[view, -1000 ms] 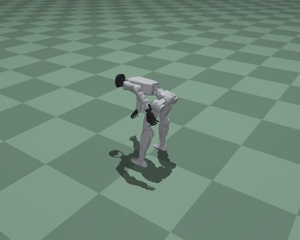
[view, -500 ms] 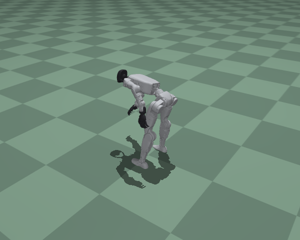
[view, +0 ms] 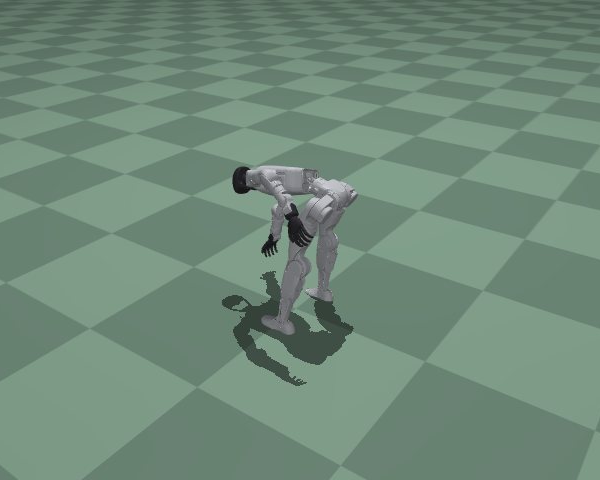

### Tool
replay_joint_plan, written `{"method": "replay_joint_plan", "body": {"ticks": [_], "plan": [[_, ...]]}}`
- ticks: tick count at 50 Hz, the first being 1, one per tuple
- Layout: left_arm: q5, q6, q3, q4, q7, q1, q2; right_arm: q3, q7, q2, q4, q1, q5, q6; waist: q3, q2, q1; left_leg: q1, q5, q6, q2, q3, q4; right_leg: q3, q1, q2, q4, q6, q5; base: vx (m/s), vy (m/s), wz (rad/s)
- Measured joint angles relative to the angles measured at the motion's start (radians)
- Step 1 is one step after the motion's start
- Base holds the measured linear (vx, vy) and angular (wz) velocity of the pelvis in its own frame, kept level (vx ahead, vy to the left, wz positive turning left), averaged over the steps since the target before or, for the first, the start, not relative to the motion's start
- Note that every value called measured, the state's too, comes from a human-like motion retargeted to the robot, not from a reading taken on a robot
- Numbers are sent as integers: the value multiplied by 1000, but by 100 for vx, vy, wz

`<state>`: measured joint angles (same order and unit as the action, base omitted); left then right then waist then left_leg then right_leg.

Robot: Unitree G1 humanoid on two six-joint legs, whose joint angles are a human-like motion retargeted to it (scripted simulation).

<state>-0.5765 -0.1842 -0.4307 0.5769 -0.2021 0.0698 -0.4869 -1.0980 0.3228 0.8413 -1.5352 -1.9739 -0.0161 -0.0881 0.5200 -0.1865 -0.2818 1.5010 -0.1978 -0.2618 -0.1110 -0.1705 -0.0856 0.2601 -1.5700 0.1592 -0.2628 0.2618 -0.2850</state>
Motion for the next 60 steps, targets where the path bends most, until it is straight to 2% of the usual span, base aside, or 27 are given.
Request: {"method": "replay_joint_plan", "body": {"ticks": [5, 10, 15, 19, 23, 28, 30, 34, 38, 46, 48, 50, 54, 60], "plan": [[-4, 3, -27, 11, -2, 9, 6, -9, 58, 5, -12, 3, -49, -24, 0, -45, -35, 23, -15, 0, 0, -13, 8, 23, 0, -2, 39, 0, -26, 1, 0, 1], [16, 3, -38, 26, -15, 24, 13, -17, 195, -8, -19, 18, -176, -85, 0, -59, -35, 29, -19, 0, 4, 1, 5, 19, 0, -1, 60, 0, -41, 0, 0, 0], [24, -1, -24, 47, -14, 36, 29, 23, 304, -38, 1, 69, -211, -112, 0, -33, 7, -8, -21, 0, 13, 49, 18, -16, 0, 6, 46, 0, -38, -1, 2, 0], [31, -2, 35, 62, -5, 62, 50, 99, 414, -90, 49, 160, -188, -112, 0, 14, 67, -76, -24, 0, 23, 105, 47, -63, 19, 9, 35, 0, -40, -4, 7, -24], [43, 4, 53, 95, 3, 74, 73, 194, 468, -126, 112, 307, -159, -107, 0, 26, 103, -234, -22, 0, 32, 139, 108, -81, 155, 9, 77, 0, -42, 6, 10, -70], [67, 25, 81, 159, -9, 54, 98, 317, 519, -134, 293, 536, -95, -84, 0, 17, 138, -441, -23, 0, 42, 127, 169, -78, 322, 32, 35, 0, 8, 1, 8, -27], [101, 37, 119, 182, -14, 59, 107, 394, 573, -133, 435, 671, -76, -64, 0, 23, 147, -527, -8, 0, 39, 122, 171, -78, 403, 33, 20, 0, 31, 4, 4, -27], [127, 63, 146, 227, -65, 33, 119, 435, 621, -132, 705, 879, -23, -34, 0, 36, 177, -701, 17, 21, 47, 76, 173, -89, 619, 57, 83, 0, 45, 9, 8, 7], [225, 87, 176, 283, -70, 25, 129, 518, 572, -144, 988, 1114, -36, 25, -17, 85, 171, -899, 66, 45, 60, 95, 173, -109, 804, 69, 71, 0, 92, 12, 11, -30], [400, 136, 224, 386, -55, 83, 120, 615, 354, -144, 1501, 1535, -51, 126, -213, 195, 141, -1223, 173, 72, 86, 113, 173, -126, 1119, 98, 61, 0, 203, 21, 12, -15], [476, 141, 262, 407, -37, 104, 120, 649, 257, -122, 1627, 1610, -40, 157, -259, 204, 133, -1302, 206, 46, 64, 121, 173, -108, 1194, 81, 40, 0, 240, 24, 4, -6], [458, 161, 269, 419, -41, 101, 116, 654, 200, -92, 1720, 1642, -25, 161, -302, 234, 131, -1359, 221, 79, 95, 108, 173, -121, 1255, 111, 49, 0, 259, 18, 13, 8], [479, 185, 310, 440, -39, 97, 111, 697, 69, -42, 1882, 1697, -12, 180, -373, 266, 115, -1465, 259, 86, 105, 98, 173, -113, 1363, 125, 35, 0, 308, 17, 9, 9], [519, 213, 349, 467, -44, 57, 116, 728, -65, -9, 2011, 1727, -68, 190, -425, 301, 71, -1595, 298, 103, 122, 91, 173, -106, 1502, 145, 39, 0, 357, 13, 6, 0]]}}
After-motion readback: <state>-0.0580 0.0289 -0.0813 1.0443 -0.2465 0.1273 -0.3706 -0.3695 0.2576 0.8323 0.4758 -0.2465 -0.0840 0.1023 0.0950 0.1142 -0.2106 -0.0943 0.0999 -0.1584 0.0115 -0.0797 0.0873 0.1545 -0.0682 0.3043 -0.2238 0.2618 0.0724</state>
